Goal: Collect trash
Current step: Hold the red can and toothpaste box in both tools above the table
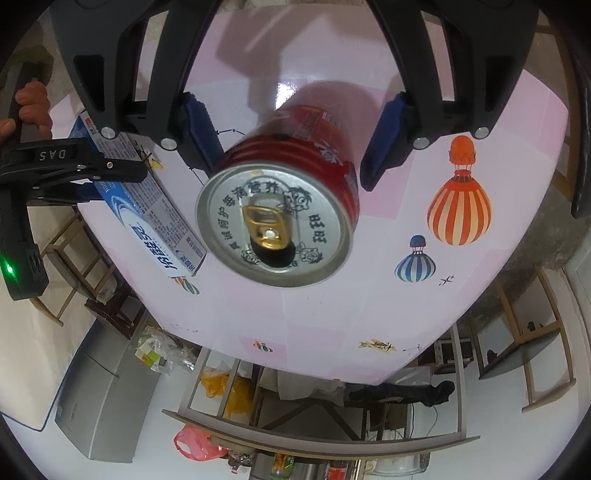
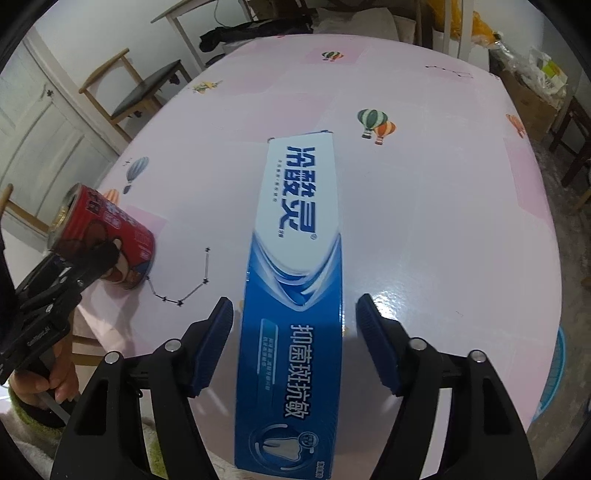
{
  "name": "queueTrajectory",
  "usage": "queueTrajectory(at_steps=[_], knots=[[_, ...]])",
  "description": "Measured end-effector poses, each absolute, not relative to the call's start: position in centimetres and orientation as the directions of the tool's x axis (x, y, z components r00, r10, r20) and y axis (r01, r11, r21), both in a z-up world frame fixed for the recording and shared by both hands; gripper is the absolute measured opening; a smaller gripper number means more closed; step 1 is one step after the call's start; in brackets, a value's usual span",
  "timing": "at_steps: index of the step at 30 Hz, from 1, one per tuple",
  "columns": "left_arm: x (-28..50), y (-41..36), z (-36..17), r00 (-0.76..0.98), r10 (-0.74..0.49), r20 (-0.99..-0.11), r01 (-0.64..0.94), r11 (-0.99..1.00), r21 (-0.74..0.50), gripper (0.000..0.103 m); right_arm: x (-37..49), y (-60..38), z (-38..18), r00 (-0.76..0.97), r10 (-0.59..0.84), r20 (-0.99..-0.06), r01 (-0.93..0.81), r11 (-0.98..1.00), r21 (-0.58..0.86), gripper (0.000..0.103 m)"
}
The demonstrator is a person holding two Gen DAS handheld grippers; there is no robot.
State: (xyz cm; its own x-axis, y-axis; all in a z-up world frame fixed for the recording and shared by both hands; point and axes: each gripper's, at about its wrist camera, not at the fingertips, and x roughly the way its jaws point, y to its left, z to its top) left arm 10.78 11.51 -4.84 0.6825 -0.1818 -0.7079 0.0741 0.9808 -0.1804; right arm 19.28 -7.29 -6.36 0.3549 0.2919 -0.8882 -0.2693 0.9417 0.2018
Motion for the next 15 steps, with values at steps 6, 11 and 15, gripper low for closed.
queueTrajectory(at_steps=[6, 11, 15], knots=[[10.9, 11.1, -4.8, 0.681, -0.205, -0.703, 0.084, 0.976, -0.202, 0.065, 18.9, -8.0, -6.2, 0.362, 0.264, -0.894, -0.225, 0.955, 0.191, 0.047], [10.9, 10.0, -4.8, 0.669, -0.244, -0.702, 0.116, 0.967, -0.225, 0.065, 18.5, -9.2, -6.3, 0.358, 0.259, -0.897, -0.186, 0.961, 0.203, 0.047], [11.0, 9.5, -4.8, 0.665, -0.255, -0.702, 0.126, 0.965, -0.231, 0.065, 18.2, -9.5, -6.3, 0.354, 0.263, -0.897, -0.168, 0.962, 0.216, 0.047]])
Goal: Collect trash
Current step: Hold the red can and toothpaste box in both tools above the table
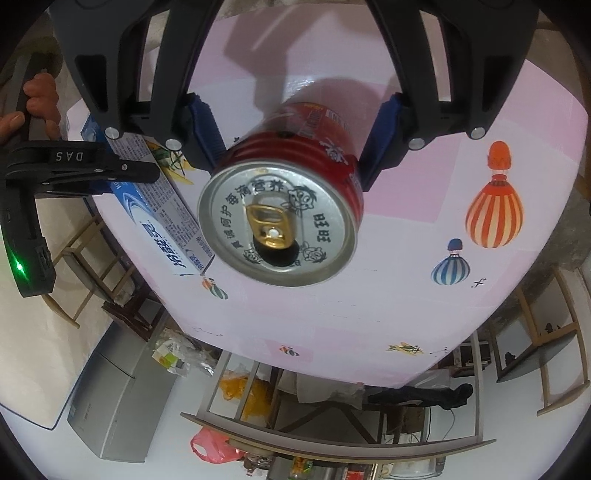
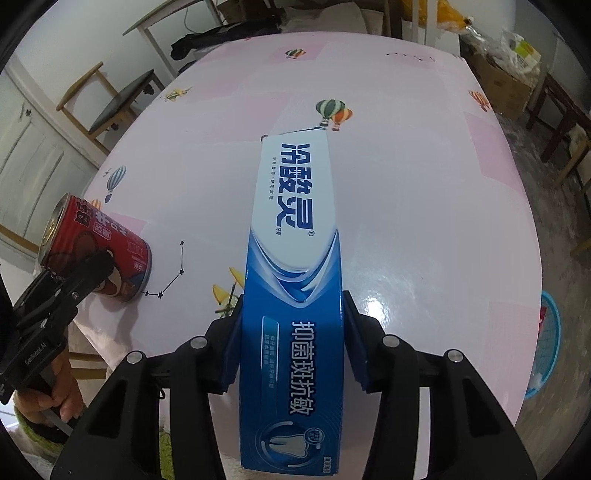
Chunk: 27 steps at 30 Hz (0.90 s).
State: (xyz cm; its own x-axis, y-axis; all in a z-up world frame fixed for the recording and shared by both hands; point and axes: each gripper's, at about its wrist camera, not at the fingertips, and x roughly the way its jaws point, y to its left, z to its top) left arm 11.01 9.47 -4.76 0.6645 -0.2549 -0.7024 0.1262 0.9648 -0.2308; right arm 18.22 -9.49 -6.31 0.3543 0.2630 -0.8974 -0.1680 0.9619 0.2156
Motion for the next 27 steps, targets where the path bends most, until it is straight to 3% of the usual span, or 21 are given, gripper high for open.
queueTrajectory(at_steps=[16, 27], knots=[[11.6, 8.9, -4.8, 0.672, -0.218, -0.708, 0.109, 0.974, -0.197, 0.066, 18.4, -9.1, -6.4, 0.338, 0.279, -0.899, -0.163, 0.958, 0.237, 0.059], [11.7, 9.0, -4.8, 0.67, -0.215, -0.711, 0.101, 0.975, -0.199, 0.066, 18.5, -8.5, -6.4, 0.339, 0.262, -0.904, -0.168, 0.962, 0.216, 0.061]])
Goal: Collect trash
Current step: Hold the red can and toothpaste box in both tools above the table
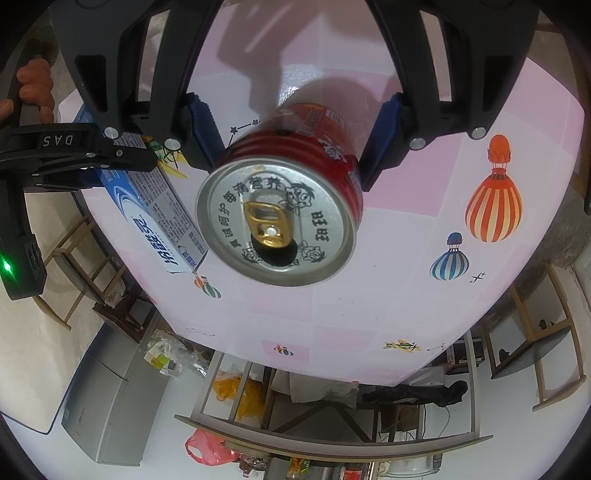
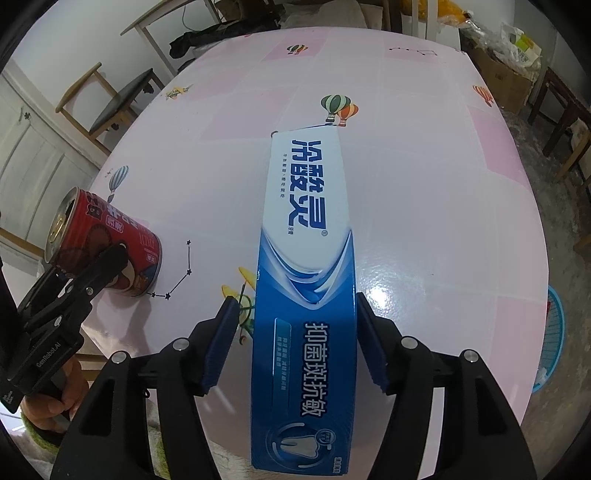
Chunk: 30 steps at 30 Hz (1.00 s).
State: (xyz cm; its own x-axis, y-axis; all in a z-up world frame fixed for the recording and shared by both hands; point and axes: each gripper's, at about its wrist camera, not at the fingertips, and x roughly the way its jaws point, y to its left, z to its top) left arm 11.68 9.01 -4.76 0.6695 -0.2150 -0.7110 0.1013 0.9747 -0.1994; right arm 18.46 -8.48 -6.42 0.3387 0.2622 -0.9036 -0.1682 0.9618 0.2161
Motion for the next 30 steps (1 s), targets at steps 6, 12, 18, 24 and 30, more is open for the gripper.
queueTrajectory(at_steps=[6, 12, 18, 24, 30], knots=[[11.65, 9.05, -4.8, 0.669, -0.213, -0.712, 0.101, 0.975, -0.197, 0.066, 18.53, -8.36, -6.48, 0.341, 0.253, -0.905, -0.164, 0.964, 0.207, 0.061], [11.63, 9.17, -4.86, 0.669, -0.211, -0.712, 0.096, 0.975, -0.199, 0.066, 18.56, -8.3, -6.57, 0.344, 0.244, -0.907, -0.162, 0.967, 0.199, 0.061], [11.62, 9.26, -4.87, 0.669, -0.212, -0.712, 0.095, 0.975, -0.201, 0.066, 18.52, -8.4, -6.6, 0.344, 0.239, -0.908, -0.159, 0.968, 0.194, 0.061], [11.61, 9.23, -4.92, 0.67, -0.213, -0.711, 0.099, 0.975, -0.198, 0.066, 18.32, -8.31, -6.61, 0.355, 0.225, -0.908, -0.167, 0.97, 0.175, 0.061], [11.67, 9.23, -4.94, 0.675, -0.211, -0.707, 0.095, 0.975, -0.2, 0.066, 17.89, -7.91, -6.68, 0.372, 0.183, -0.91, -0.18, 0.976, 0.123, 0.054]])
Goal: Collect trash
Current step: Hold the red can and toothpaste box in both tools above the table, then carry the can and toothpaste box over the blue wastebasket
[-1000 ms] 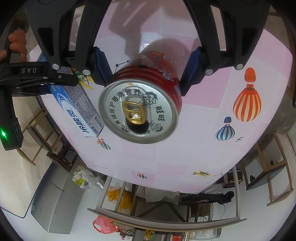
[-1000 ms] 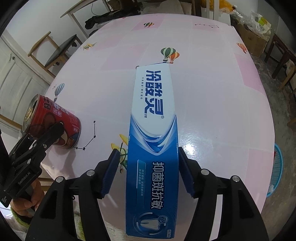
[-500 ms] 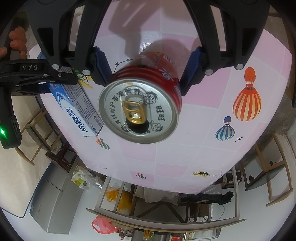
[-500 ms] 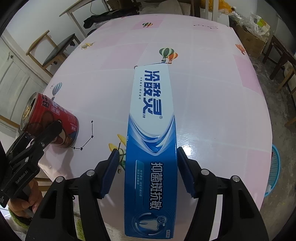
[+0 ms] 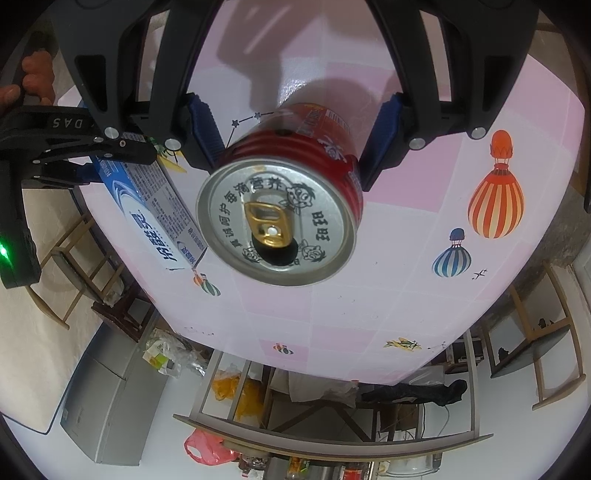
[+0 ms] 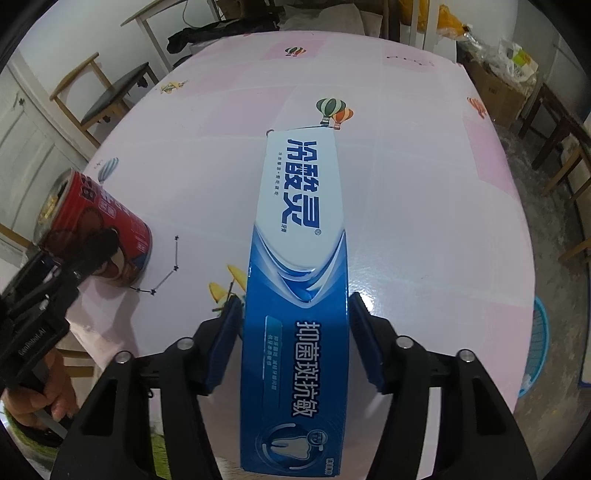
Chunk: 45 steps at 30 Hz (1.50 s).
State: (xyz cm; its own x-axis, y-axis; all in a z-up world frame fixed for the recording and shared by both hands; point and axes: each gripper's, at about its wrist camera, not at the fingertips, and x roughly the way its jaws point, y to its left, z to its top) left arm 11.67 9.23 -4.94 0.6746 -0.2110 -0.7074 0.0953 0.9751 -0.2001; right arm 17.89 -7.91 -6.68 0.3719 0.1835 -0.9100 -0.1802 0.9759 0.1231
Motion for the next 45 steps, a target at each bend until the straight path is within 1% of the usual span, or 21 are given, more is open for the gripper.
queueTrajectory(at_steps=[2, 6, 13, 20, 24, 29, 33, 38, 39, 42, 45], knots=[[11.6, 9.2, -4.9, 0.679, -0.207, -0.704, 0.094, 0.976, -0.196, 0.066, 17.8, -7.9, -6.7, 0.377, 0.175, -0.91, -0.184, 0.977, 0.112, 0.047], [11.4, 9.1, -4.6, 0.69, -0.205, -0.694, 0.096, 0.976, -0.194, 0.065, 17.8, -8.1, -6.6, 0.378, 0.173, -0.91, -0.187, 0.976, 0.108, 0.046], [11.2, 9.3, -4.0, 0.708, -0.211, -0.674, 0.101, 0.975, -0.199, 0.065, 17.9, -8.9, -6.4, 0.37, 0.224, -0.902, -0.164, 0.971, 0.174, 0.045], [10.5, 9.8, -3.5, 0.729, -0.222, -0.648, 0.1, 0.97, -0.22, 0.065, 17.9, -9.4, -5.8, 0.389, 0.249, -0.887, -0.145, 0.967, 0.208, 0.045], [9.9, 10.0, -2.4, 0.746, -0.23, -0.625, 0.109, 0.968, -0.226, 0.065, 17.8, -10.5, -4.3, 0.42, 0.282, -0.862, -0.139, 0.959, 0.246, 0.045], [9.2, 9.3, 0.0, 0.77, -0.255, -0.585, 0.145, 0.963, -0.228, 0.065, 17.0, -14.4, -1.0, 0.524, 0.279, -0.805, -0.071, 0.956, 0.285, 0.045], [8.8, 7.4, 2.3, 0.779, -0.312, -0.544, 0.218, 0.948, -0.232, 0.065, 14.9, -19.0, 1.4, 0.609, 0.236, -0.757, 0.014, 0.952, 0.307, 0.045], [8.8, 3.1, 4.9, 0.748, -0.443, -0.494, 0.362, 0.896, -0.256, 0.065, 10.8, -26.6, 2.5, 0.674, 0.098, -0.732, 0.2, 0.93, 0.308, 0.045], [8.9, 1.8, 5.4, 0.727, -0.485, -0.486, 0.406, 0.874, -0.266, 0.065, 9.8, -27.9, 2.6, 0.68, 0.069, -0.73, 0.236, 0.922, 0.307, 0.045], [9.2, -2.0, 6.2, 0.659, -0.578, -0.482, 0.509, 0.814, -0.281, 0.065, 6.4, -32.3, 2.1, 0.682, -0.022, -0.731, 0.356, 0.883, 0.306, 0.045], [9.4, -6.7, 6.4, 0.58, -0.646, -0.497, 0.601, 0.751, -0.274, 0.065, 3.1, -36.3, 0.6, 0.658, -0.087, -0.748, 0.464, 0.83, 0.311, 0.045]])
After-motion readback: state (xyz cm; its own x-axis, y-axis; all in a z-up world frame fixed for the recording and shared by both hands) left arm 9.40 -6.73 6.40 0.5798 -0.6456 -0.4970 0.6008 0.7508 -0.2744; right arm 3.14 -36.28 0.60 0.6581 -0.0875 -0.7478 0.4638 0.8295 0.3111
